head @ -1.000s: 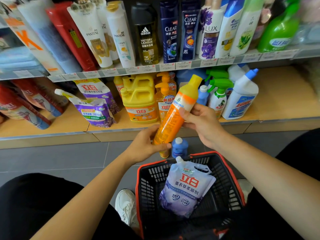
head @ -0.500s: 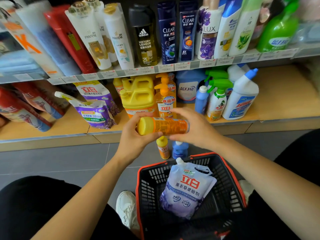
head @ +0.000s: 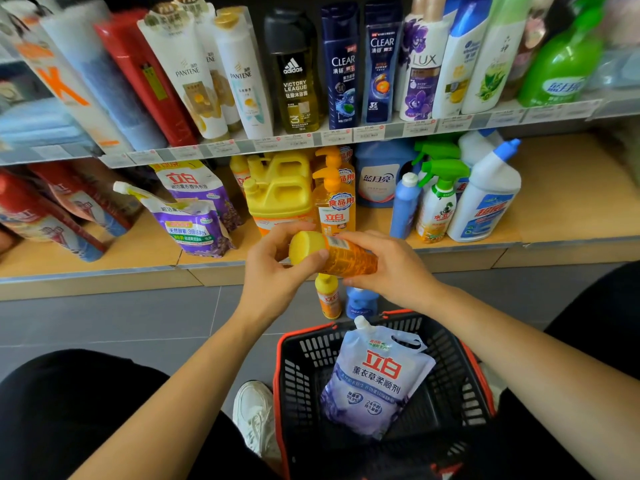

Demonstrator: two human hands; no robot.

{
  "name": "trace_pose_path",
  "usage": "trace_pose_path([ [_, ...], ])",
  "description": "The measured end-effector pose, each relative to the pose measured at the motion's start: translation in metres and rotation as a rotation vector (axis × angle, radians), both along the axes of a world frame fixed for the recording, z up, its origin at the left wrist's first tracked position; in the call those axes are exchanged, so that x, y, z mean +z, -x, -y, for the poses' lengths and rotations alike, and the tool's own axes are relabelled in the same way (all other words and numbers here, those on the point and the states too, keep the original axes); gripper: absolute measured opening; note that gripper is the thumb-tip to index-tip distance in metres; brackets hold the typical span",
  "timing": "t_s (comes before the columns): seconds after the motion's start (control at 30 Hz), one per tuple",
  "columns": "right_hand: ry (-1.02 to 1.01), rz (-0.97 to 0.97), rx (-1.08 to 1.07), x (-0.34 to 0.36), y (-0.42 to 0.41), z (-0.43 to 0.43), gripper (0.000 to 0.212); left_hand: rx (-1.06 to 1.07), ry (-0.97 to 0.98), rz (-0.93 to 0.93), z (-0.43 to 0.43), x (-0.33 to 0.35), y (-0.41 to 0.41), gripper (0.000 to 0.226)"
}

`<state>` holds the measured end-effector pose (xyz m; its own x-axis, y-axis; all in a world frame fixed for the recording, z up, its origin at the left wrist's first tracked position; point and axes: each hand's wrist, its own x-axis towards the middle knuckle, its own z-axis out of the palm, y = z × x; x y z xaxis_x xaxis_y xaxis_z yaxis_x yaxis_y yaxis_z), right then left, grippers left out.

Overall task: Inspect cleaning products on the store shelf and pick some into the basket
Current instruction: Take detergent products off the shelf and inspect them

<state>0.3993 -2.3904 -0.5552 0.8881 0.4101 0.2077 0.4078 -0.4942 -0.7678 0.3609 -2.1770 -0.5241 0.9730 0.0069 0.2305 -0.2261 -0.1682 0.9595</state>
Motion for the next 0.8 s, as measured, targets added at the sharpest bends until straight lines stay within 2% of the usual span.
trace_pose_path([
  [0.1,0.092,0.096,-0.015,-0.001,0.002,-0.001,0.075,0.038,0.054,-0.051,0.002,0.000,0.000,0.032],
  [0.2,0.119,0.122,-0.029,-0.001,0.002,-0.001,0.074,-0.017,0.151,-0.101,0.001,0.003,0.000,0.026],
  [0.33,0.102,0.121,-0.038,-0.002,-0.001,0.001,0.073,-0.112,0.180,-0.094,-0.003,0.005,0.001,0.031],
  [0.47,0.047,0.053,-0.055,-0.005,-0.004,0.001,0.075,-0.138,0.089,0.038,-0.003,0.006,0.002,0.032],
  [0.63,-0.162,-0.088,-0.049,-0.011,-0.005,0.000,0.078,-0.138,-0.049,0.194,-0.003,0.004,0.001,0.033],
  [0.8,-0.297,-0.235,-0.016,-0.013,-0.006,0.000,0.075,0.044,-0.148,0.317,-0.001,0.000,0.005,0.044],
])
